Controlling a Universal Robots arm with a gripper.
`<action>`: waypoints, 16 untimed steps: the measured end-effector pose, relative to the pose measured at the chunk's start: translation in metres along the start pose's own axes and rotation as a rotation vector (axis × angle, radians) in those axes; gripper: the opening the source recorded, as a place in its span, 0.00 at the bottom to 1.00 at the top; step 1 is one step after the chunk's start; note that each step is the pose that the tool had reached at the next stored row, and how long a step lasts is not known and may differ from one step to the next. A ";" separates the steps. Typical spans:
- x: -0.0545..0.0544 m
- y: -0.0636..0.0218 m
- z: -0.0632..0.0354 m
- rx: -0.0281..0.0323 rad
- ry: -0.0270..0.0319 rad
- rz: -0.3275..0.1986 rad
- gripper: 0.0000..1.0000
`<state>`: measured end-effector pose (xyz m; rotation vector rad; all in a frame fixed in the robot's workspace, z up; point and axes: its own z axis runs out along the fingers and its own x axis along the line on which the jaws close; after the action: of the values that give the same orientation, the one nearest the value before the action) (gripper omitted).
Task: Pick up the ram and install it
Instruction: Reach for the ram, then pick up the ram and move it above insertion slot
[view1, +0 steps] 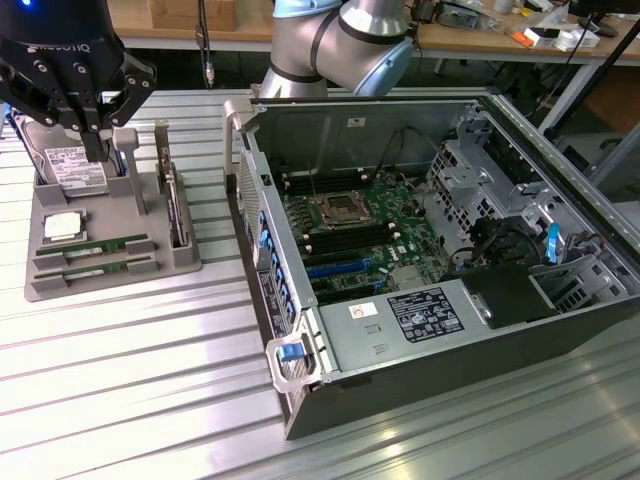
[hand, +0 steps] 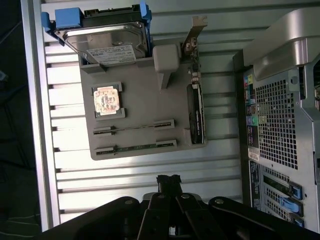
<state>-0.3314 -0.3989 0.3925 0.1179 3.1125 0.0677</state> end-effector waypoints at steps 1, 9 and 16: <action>0.000 0.0000 0.0000 0.0001 0.0001 0.000 0.10; 0.000 0.0000 0.0000 -0.0010 0.0019 -0.043 0.10; 0.000 0.0000 0.0000 -0.0044 0.0080 -0.179 0.10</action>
<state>-0.3315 -0.3989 0.3925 -0.1620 3.1144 0.0711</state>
